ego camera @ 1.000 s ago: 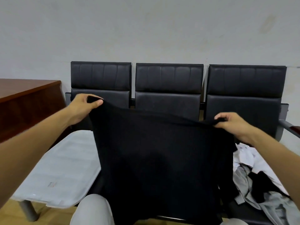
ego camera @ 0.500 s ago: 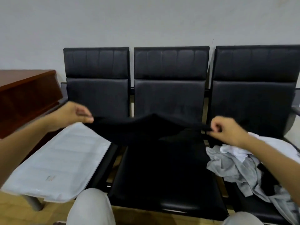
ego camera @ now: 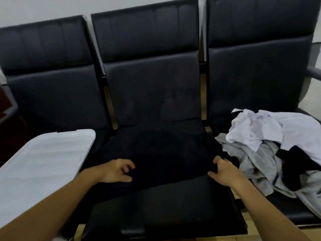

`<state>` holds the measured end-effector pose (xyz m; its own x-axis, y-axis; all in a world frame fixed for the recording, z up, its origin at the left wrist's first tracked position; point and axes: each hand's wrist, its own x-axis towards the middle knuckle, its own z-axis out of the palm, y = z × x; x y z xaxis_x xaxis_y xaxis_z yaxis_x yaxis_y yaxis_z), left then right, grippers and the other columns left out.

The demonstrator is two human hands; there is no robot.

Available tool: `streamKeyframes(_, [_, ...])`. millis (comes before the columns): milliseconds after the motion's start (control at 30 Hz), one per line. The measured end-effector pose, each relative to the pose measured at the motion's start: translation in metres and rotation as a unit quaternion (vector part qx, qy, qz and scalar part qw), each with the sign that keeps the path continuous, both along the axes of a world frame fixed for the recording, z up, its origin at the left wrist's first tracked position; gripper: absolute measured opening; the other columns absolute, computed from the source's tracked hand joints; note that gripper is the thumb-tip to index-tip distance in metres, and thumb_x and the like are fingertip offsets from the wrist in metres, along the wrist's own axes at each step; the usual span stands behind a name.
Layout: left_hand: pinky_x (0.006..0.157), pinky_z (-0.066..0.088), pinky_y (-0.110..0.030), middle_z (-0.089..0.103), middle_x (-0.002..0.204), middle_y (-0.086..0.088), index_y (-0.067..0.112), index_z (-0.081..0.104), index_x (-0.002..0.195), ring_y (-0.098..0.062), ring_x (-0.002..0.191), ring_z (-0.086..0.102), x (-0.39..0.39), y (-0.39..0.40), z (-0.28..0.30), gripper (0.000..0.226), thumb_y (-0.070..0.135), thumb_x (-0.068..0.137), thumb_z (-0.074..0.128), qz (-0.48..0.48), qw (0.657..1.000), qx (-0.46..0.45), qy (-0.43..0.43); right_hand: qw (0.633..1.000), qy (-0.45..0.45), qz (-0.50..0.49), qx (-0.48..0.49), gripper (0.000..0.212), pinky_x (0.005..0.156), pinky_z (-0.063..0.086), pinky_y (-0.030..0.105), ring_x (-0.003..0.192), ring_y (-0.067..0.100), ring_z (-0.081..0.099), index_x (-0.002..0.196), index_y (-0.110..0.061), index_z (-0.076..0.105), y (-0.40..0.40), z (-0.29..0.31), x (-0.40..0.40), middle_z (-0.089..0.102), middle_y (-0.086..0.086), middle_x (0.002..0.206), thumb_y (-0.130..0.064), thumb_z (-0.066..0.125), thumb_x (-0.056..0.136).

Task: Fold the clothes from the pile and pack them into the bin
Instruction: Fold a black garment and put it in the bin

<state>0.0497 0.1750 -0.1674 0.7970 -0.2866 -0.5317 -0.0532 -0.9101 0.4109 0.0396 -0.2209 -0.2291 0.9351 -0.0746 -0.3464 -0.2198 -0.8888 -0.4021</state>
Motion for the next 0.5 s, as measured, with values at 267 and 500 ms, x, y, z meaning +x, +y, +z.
streamKeyframes(267, [0.108, 0.042, -0.041, 0.035, 0.14, -0.001, 0.031, 0.034, 0.143, -0.023, 0.13, 0.041, 0.052, -0.129, -0.075, 0.082, 0.035, 0.077, 0.082, 0.026, 1.0, 0.008, -0.008, 0.995, -0.052, -0.077, -0.027, 0.064, 0.099, 0.048, 0.042, 0.123, 0.035, 0.049, 0.138, -0.024, 0.046, -0.014, -0.022, 0.032, 0.041, 0.015, 0.135, -0.043, 0.074, 0.084])
streamKeyframes(500, [0.07, 0.051, -0.024, 0.057, 0.09, 0.005, 0.033, 0.058, 0.08, -0.006, 0.082, 0.052, 0.023, -0.114, -0.052, 0.022, 0.033, 0.077, 0.08, -0.009, 0.998, -0.052, -0.027, 0.992, -0.099, -0.035, -0.067, 0.05, 0.102, 0.043, 0.038, 0.124, 0.027, 0.038, 0.116, -0.023, 0.055, -0.031, -0.012, 0.029, 0.04, 0.003, 0.126, -0.041, 0.081, 0.076])
